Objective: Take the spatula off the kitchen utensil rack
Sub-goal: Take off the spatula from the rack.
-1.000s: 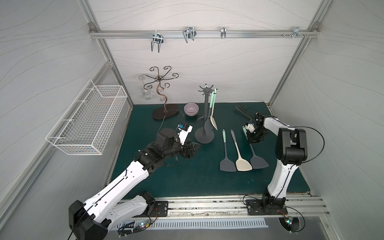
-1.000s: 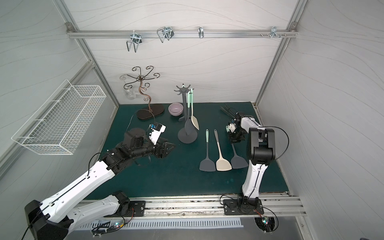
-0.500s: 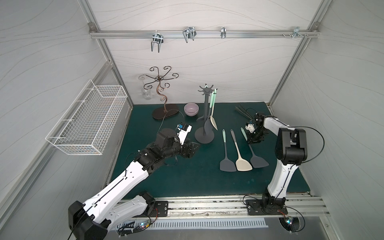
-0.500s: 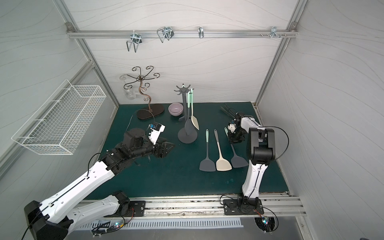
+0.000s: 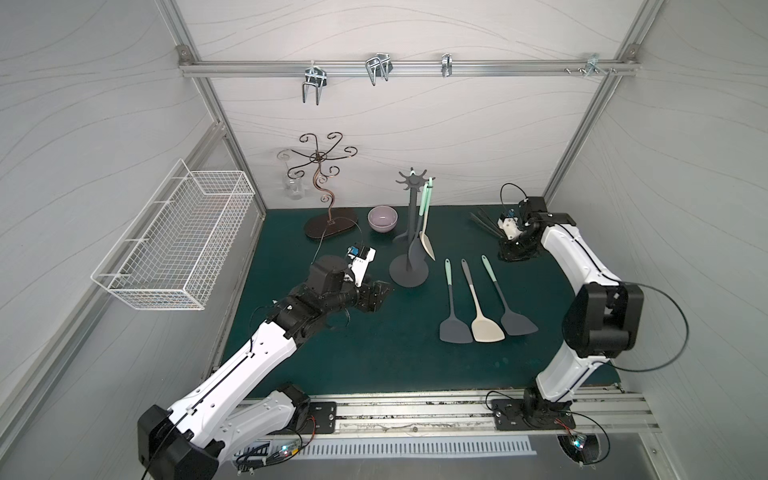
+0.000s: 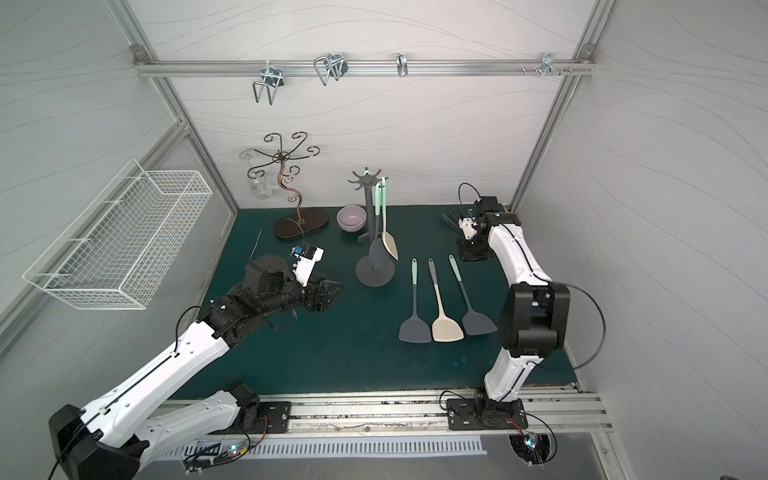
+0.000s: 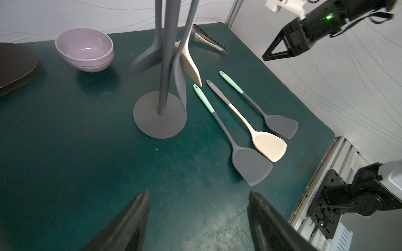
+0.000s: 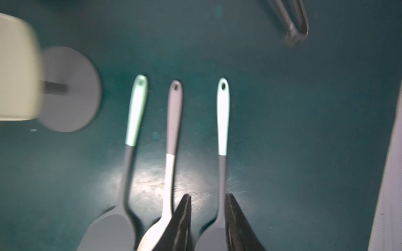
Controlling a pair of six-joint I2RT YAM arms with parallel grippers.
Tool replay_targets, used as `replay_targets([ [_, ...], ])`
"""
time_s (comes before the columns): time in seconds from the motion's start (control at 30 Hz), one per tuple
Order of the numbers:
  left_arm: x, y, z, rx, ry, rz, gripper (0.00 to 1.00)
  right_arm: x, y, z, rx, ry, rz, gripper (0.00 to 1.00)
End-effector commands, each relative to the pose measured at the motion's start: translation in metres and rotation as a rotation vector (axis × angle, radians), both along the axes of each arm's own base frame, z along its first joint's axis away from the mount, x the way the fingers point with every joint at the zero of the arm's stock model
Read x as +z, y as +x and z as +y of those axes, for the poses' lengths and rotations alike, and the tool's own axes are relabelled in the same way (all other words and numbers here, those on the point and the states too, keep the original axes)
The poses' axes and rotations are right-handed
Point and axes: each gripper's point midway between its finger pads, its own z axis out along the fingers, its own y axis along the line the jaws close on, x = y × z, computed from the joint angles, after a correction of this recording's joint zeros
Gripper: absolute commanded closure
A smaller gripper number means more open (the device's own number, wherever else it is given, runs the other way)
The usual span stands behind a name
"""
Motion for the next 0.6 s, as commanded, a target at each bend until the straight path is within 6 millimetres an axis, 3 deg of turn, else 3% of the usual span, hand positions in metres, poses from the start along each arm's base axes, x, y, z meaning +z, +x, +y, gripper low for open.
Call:
replay_targets([
  [0.0, 0.008, 0.013, 0.008, 0.048, -0.022, -0.026, 0.25, 0.053, -0.008, 0.05, 0.046, 0.136, -0.203, 0.71],
  [0.13, 0.016, 0.027, 0.015, 0.097, -0.045, -0.019, 0.28, 0.104, -0.024, 0.102, 0.135, 0.352, -0.416, 0.7],
  [0.27, 0.04, 0.039, 0.007, 0.09, -0.079, -0.05, 0.34, 0.14, -0.031, 0.13, 0.191, 0.464, -0.55, 0.7],
  [0.43, 0.083, 0.061, -0.006, 0.074, -0.1, -0.122, 0.35, 0.157, -0.029, 0.143, 0.182, 0.556, -0.66, 0.69],
  [0.57, 0.116, 0.082, -0.017, 0.065, -0.106, -0.18, 0.35, 0.157, -0.024, 0.159, 0.222, 0.6, -0.704, 0.64],
])
